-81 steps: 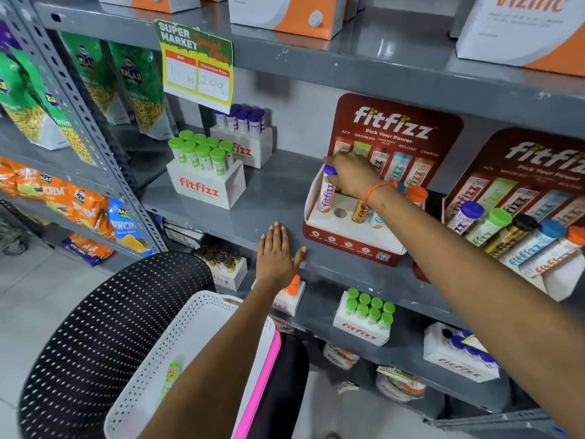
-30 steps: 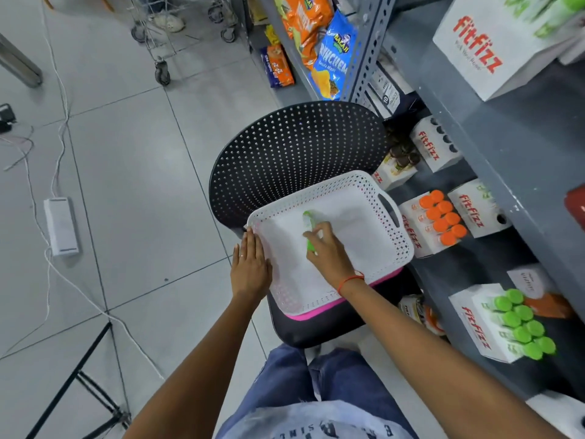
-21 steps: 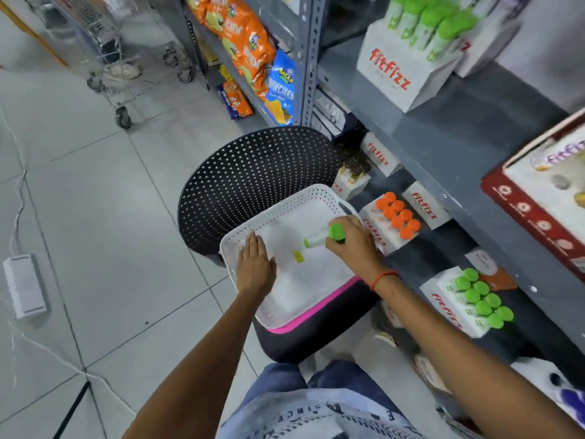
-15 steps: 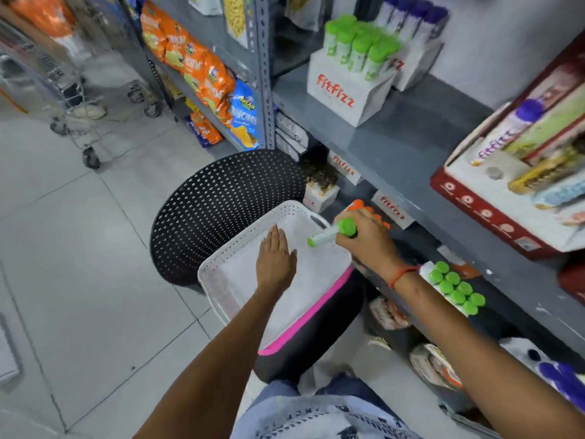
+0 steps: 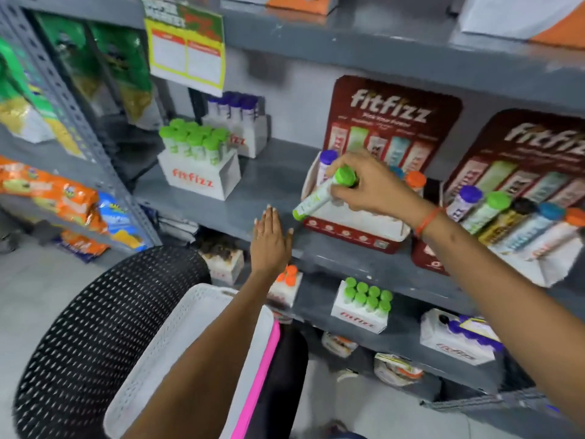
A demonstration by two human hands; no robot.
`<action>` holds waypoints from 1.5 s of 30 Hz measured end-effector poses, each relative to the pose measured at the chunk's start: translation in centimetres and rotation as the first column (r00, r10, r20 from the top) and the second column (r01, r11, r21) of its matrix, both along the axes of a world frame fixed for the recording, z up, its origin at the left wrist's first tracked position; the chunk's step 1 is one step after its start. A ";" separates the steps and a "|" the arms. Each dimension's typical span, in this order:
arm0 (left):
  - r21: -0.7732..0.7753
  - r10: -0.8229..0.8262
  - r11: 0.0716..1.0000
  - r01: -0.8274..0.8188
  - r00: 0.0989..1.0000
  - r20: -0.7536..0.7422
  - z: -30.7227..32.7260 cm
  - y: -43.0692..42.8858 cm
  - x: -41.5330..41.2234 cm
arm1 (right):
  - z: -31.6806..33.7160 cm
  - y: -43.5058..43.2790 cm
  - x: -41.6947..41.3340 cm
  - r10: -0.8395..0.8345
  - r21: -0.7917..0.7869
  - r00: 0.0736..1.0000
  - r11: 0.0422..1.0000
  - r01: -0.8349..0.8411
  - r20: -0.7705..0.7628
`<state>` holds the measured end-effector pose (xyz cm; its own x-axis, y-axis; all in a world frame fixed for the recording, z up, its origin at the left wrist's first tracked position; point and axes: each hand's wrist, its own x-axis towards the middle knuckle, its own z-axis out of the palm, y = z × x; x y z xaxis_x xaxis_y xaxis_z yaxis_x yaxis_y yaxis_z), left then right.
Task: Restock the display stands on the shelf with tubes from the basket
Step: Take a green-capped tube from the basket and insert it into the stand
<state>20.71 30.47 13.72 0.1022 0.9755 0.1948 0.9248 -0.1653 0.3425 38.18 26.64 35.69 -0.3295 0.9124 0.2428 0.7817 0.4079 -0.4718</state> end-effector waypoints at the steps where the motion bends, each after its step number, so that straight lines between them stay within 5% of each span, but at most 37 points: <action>1: -0.021 -0.001 1.000 0.001 1.000 -0.025 -0.1 0.4 0.5 | 0.7 0.6 0.6 -0.025 0.005 1.000 1.000 0.025 0.012; 6: -0.075 0.015 0.997 -0.023 0.994 -0.105 -0.6 0.8 1.3 | 2.3 3.8 2.7 -0.143 0.078 0.974 0.988 0.131 0.173; 13: -0.149 -0.019 0.989 -0.005 0.987 -0.160 -0.1 0.8 1.2 | 2.9 5.6 3.4 -0.092 -0.036 0.941 0.993 0.110 0.327; 30: -0.186 -0.009 0.982 -0.027 0.982 -0.188 0.1 0.8 1.4 | 1.7 7.7 3.3 -0.154 -0.075 0.934 0.979 0.187 0.322; 45: -0.201 -0.023 0.980 -0.011 0.986 -0.166 0.2 0.6 1.2 | -0.3 8.7 2.1 -0.163 -0.081 0.860 0.970 0.229 0.485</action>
<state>21.94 31.08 13.90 0.1232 0.9921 -0.0246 0.9709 -0.1153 0.2099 40.28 35.38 35.39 -0.1849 0.9825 -0.0224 0.9809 0.1831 -0.0653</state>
